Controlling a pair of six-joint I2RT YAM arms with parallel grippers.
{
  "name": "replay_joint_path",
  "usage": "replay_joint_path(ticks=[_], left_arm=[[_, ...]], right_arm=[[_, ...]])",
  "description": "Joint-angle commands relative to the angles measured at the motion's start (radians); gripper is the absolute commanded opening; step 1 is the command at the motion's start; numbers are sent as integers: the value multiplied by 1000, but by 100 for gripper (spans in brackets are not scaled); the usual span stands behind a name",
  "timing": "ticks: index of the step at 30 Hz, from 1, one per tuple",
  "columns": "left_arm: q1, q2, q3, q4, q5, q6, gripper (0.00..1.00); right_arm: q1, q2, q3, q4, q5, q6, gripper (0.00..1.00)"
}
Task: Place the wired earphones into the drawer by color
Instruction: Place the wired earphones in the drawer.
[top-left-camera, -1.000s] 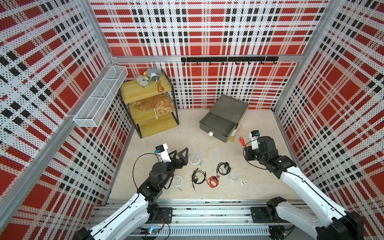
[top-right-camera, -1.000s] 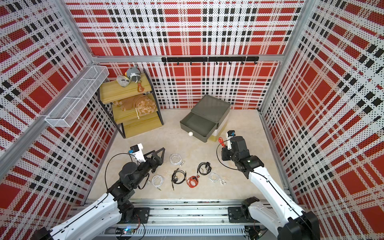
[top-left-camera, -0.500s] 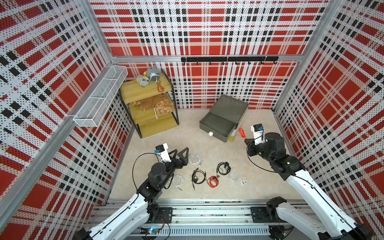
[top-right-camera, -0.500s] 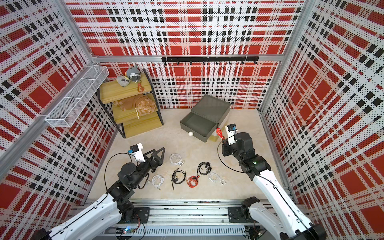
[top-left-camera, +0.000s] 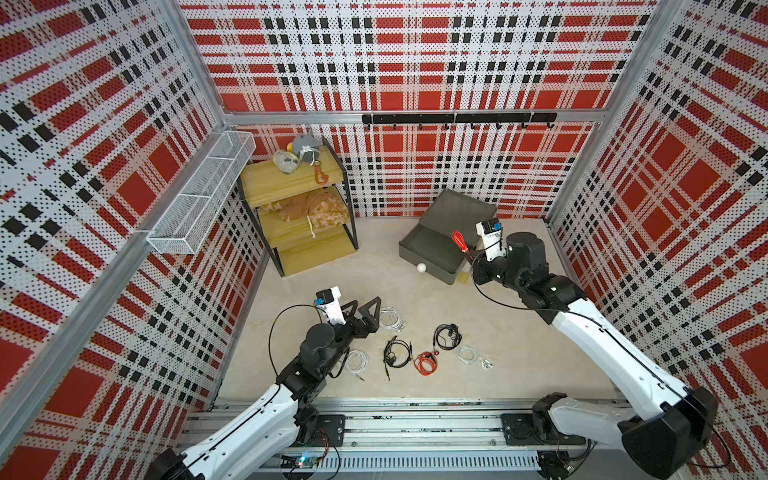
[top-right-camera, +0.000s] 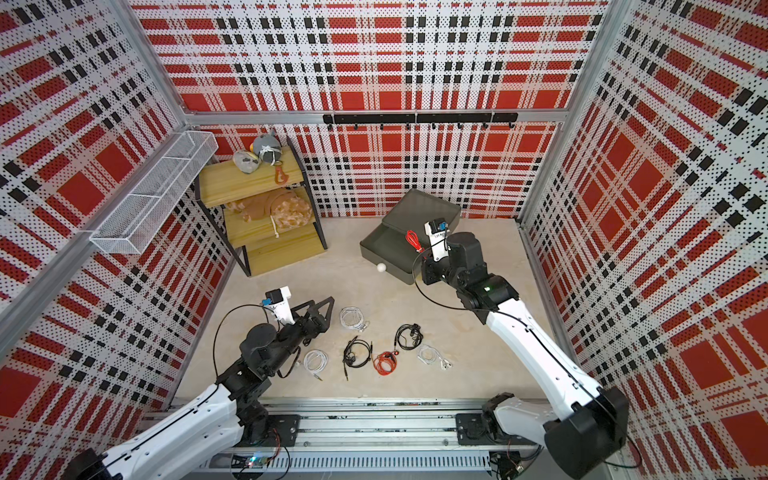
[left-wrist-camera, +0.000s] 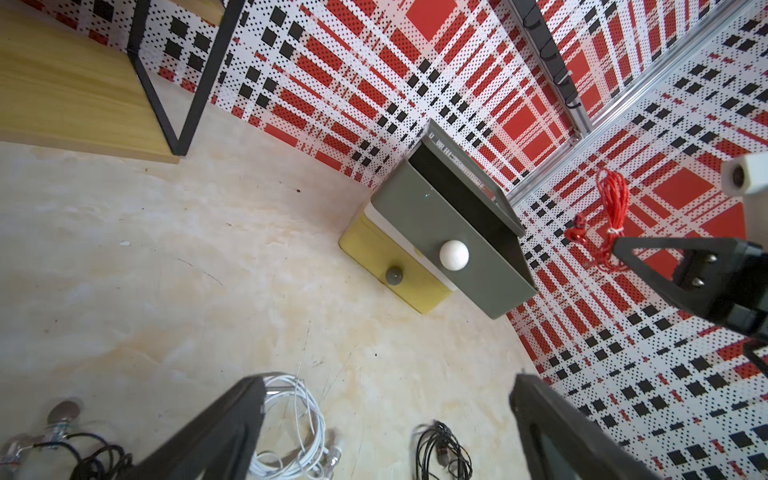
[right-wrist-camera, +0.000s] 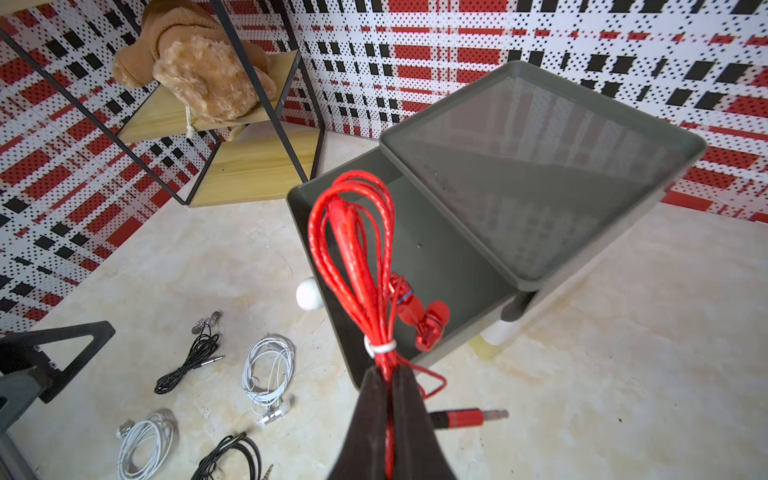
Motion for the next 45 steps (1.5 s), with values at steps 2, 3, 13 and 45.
replay_joint_path(ticks=[2,3,13,45], left_arm=[[-17,19,24,28,24,26,99],[-20,24,27,29,29,30,99],[-49,77,49,28,49,60,99],[-270,287,206,-109,-41,121,94]], right_arm=[[27,85,73,11,30,14,3],[31,111,88,12,33,20,3],[50,297,215,2,52,59,4],[50,-115,-127,21,305,95,62]])
